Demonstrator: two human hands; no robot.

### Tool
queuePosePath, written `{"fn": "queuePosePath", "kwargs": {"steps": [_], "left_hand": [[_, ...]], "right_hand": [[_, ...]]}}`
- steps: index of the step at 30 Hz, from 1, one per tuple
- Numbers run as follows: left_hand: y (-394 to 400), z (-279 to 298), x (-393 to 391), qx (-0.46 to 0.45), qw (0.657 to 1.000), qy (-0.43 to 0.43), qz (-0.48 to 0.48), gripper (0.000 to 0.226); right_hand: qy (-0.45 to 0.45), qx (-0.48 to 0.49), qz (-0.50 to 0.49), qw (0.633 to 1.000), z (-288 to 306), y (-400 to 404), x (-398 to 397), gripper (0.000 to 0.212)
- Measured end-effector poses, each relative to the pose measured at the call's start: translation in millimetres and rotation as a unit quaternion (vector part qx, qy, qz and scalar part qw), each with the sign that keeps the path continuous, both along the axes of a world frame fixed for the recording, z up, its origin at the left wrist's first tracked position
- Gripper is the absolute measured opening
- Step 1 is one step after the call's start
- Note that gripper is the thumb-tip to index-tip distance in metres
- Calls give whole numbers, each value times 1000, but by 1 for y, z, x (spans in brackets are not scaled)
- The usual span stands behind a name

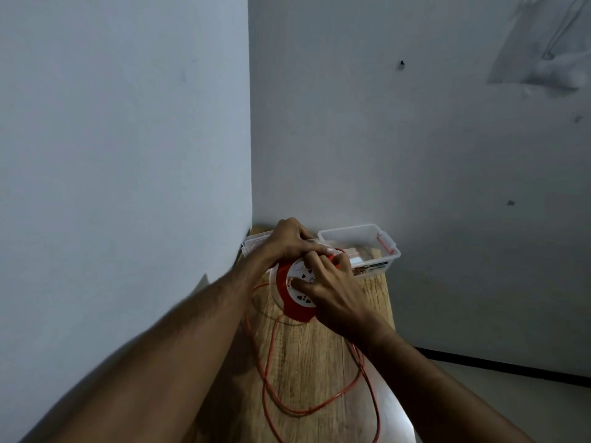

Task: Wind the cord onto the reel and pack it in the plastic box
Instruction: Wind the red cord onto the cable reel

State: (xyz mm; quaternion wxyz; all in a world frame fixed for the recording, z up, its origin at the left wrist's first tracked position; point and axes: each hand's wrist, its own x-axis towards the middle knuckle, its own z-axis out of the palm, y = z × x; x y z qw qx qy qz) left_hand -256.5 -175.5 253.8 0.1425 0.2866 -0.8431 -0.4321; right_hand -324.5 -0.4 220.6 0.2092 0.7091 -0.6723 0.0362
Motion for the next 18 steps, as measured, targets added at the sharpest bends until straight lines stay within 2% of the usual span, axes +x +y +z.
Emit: {"fn": "queuePosePath", "kwargs": {"steps": [3, 7, 9, 10, 13, 15, 16, 18], "left_hand": [[1, 1, 0, -22, 1000, 16, 13, 37], [2, 1, -2, -38, 998, 39, 35, 44], [4, 0, -5, -35, 998, 44, 36, 45], [5, -1, -7, -36, 998, 47, 36, 48], [5, -9, -11, -58, 996, 58, 42, 60], [7, -15, -13, -78, 994, 54, 46, 54], [9, -16, -14, -83, 994, 54, 46, 51], [13, -19, -16, -90, 993, 58, 46, 46]], "right_hand": [[-32, -20, -28, 999, -1, -6, -4, 76], [-168, -99, -87, 977, -2, -8, 5, 72], [-282, -145, -133, 939, -2, -11, 15, 61], [-352, -173, -170, 904, 0, -13, 19, 56], [-564, -253, -264, 740, -6, -20, 33, 53], [-663, -267, -336, 613, -8, -25, 38, 55], [-725, -267, -370, 516, -9, -30, 38, 53], [-828, -269, -405, 281, -4, -42, 40, 59]]}}
